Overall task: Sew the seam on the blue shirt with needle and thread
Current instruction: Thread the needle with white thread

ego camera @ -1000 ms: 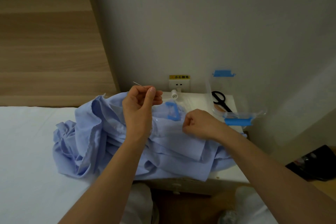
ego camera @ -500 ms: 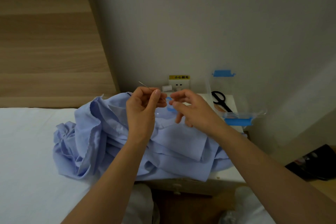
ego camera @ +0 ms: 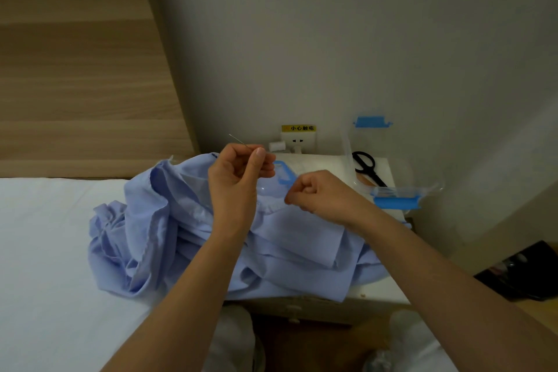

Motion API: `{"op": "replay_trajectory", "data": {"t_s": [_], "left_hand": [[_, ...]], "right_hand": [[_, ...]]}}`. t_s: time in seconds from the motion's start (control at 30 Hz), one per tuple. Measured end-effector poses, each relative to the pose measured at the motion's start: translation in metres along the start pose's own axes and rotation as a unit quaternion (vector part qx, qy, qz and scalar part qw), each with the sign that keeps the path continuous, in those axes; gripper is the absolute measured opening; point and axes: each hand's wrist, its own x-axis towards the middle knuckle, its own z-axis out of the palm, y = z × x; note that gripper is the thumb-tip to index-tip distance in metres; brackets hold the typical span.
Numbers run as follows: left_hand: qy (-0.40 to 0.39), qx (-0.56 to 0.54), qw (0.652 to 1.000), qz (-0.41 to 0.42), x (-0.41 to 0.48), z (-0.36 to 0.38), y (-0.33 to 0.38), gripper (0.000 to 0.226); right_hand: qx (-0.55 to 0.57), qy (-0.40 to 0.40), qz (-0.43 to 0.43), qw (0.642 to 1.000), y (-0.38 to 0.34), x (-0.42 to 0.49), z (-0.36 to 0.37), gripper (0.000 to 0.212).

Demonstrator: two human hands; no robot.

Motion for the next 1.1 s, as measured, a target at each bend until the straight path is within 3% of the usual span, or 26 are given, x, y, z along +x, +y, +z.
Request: {"op": "replay_trajectory", "data": {"t_s": [0.4, 0.5, 0.57, 0.7, 0.9, 1.1], "left_hand": [[0.01, -0.005, 1.0, 0.004, -0.001, -0.001, 0.001, 0.006], [0.009, -0.008, 1.0, 0.001, 0.0, -0.001, 0.002, 0.006], [0.002, -0.011, 1.0, 0.0, -0.001, 0.0, 0.003, 0.005], [-0.01, -0.002, 1.0, 0.009, -0.002, 0.0, 0.003, 0.009], [-0.024, 0.012, 1.0, 0.014, -0.002, 0.0, 0.001, 0.007], [-0.023, 0.005, 1.0, 0.017, -0.002, 0.0, 0.0, 0.009]], "right_hand": [[-0.2, -0.112, 0.078, 0.97, 0.005, -0.009, -0.009, 0.011], [-0.211, -0.091, 0.054, 0.972, 0.003, -0.011, -0.014, 0.014], [-0.183, -0.014, 0.016, 0.983, -0.001, -0.011, -0.018, 0.023], [0.022, 0.121, -0.073, 0.99, -0.012, -0.007, -0.017, 0.019], [0.24, 0.019, -0.031, 0.97, -0.02, -0.006, 0.001, 0.018], [0.142, 0.018, -0.036, 0.989, -0.01, -0.002, -0.004, 0.009]]}}
